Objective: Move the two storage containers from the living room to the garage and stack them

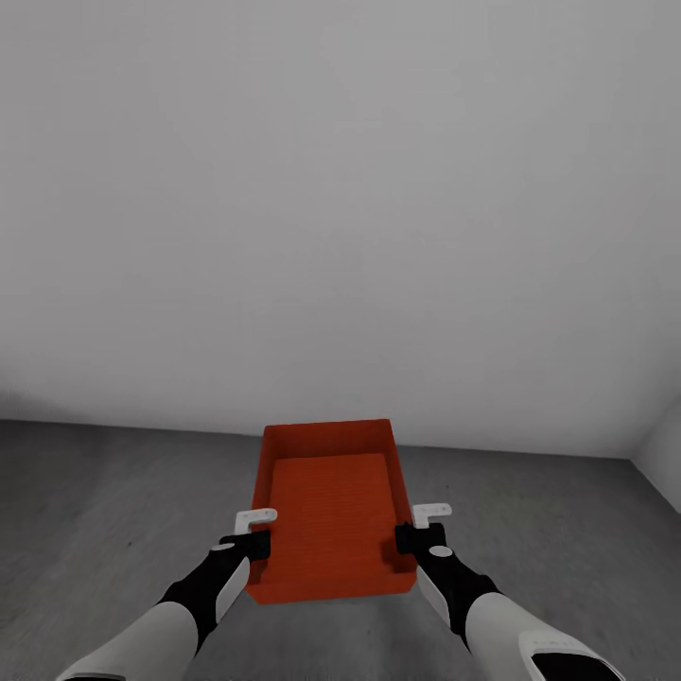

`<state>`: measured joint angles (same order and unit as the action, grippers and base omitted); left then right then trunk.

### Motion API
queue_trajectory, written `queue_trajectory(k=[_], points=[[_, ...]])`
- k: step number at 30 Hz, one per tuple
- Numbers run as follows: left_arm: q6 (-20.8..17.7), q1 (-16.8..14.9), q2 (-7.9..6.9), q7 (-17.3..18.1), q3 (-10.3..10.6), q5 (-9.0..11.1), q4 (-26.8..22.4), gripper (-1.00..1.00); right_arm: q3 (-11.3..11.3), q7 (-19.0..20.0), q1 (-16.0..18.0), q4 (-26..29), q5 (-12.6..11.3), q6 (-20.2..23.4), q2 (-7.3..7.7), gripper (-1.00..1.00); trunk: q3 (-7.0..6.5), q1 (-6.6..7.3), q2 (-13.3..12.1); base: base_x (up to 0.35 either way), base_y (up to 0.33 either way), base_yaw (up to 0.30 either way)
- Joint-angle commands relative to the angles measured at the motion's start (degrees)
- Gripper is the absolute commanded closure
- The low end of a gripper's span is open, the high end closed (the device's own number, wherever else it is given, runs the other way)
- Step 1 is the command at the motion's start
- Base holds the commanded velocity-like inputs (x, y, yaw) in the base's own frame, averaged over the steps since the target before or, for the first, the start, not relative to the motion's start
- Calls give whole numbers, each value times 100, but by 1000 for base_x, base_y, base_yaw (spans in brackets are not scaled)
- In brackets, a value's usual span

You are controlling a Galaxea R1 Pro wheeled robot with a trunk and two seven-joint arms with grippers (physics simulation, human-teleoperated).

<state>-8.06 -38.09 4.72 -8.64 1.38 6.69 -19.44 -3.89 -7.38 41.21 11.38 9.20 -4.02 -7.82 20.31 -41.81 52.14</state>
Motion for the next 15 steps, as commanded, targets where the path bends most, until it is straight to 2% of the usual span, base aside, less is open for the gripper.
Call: queue_trajectory(k=[1,15], points=[[173,-5,-65,-146,-158,-62,-121,100,-6,35,1,-22,-8,-20,-2,100,17,0,5,0,0,0],[173,-5,-67,-146,-157,-62,-121,100,-8,35,1,-22,-6,-20,0,100,144,0,5,0,0,0]])
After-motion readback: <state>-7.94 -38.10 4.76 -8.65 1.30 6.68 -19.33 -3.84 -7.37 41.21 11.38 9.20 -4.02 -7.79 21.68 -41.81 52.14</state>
